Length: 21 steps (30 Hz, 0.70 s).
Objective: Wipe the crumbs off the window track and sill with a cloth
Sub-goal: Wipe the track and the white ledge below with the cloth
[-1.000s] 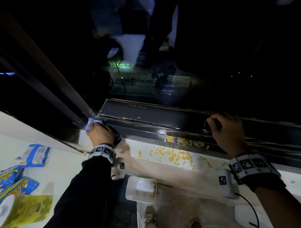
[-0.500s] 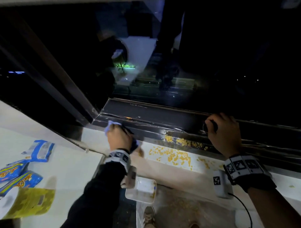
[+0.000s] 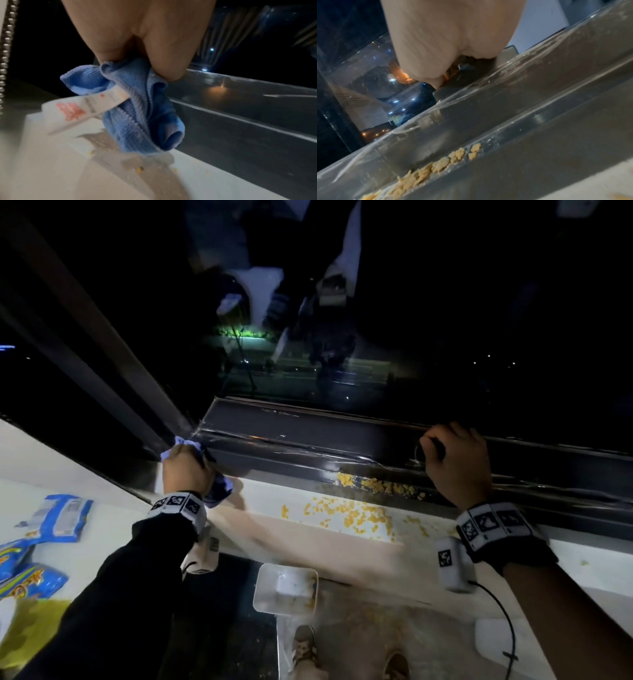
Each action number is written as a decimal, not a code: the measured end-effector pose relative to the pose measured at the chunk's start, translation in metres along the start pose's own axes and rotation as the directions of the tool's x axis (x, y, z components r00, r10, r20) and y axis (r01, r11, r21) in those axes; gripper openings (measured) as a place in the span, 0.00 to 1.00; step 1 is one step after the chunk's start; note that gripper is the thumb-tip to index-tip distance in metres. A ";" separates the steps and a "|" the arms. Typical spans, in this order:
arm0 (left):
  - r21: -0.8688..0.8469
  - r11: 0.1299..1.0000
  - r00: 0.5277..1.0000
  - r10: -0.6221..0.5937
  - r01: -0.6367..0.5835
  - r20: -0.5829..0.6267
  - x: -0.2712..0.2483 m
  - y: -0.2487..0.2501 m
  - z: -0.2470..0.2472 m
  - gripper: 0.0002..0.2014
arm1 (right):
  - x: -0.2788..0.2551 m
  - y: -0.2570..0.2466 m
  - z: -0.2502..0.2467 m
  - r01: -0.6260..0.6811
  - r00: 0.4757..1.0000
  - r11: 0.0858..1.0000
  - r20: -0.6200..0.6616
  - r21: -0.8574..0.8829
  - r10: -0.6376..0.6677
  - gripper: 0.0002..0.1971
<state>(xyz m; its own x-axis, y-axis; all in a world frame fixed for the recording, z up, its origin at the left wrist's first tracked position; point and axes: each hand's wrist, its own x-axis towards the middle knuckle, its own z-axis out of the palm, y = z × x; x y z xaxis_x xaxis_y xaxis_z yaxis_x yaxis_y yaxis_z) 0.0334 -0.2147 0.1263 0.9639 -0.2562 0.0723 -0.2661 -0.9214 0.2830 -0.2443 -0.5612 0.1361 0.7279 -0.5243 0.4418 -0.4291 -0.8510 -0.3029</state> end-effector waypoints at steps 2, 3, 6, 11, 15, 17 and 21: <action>0.013 1.000 1.000 -0.017 0.017 -0.005 -0.006 0.008 0.008 0.04 | 0.000 -0.001 0.001 0.005 1.000 1.000 0.001 -0.015 -0.005 0.08; 0.010 1.000 1.000 -0.021 0.021 -0.024 -0.010 0.014 0.013 0.06 | 0.001 -0.002 0.001 0.004 1.000 1.000 -0.001 -0.027 -0.004 0.08; -0.122 0.990 0.996 -0.077 0.071 -0.041 -0.041 0.043 0.025 0.12 | 0.000 -0.004 0.002 0.001 1.000 0.999 -0.017 -0.035 -0.002 0.06; -0.285 0.933 0.975 0.223 -0.219 -0.020 -0.096 0.090 0.028 0.12 | 0.001 -0.004 0.000 0.109 0.991 0.994 -0.081 -0.023 -0.110 0.08; -0.256 0.931 0.966 0.253 -0.260 -0.061 -0.057 0.042 0.001 0.13 | 0.000 -0.003 -0.003 0.117 0.988 0.993 -0.096 -0.021 -0.119 0.09; -0.129 0.980 0.989 0.146 -0.149 -0.029 -0.025 0.011 -0.019 0.10 | 0.000 -0.004 -0.002 0.091 0.992 0.996 -0.082 -0.021 -0.093 0.09; 0.031 0.999 0.994 -0.017 0.014 0.105 0.006 -0.001 -0.015 0.08 | 0.001 -0.004 0.000 0.087 0.992 0.995 -0.084 -0.050 -0.091 0.09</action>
<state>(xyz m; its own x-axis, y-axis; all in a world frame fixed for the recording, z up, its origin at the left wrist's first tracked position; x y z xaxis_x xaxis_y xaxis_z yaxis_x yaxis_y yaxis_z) 0.0390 -0.2112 0.1405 0.9623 -0.2699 -0.0329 -0.2531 -0.9335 0.2540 -0.2422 -0.5577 0.1379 0.7167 -0.4453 0.5367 -0.3903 -0.8939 -0.2204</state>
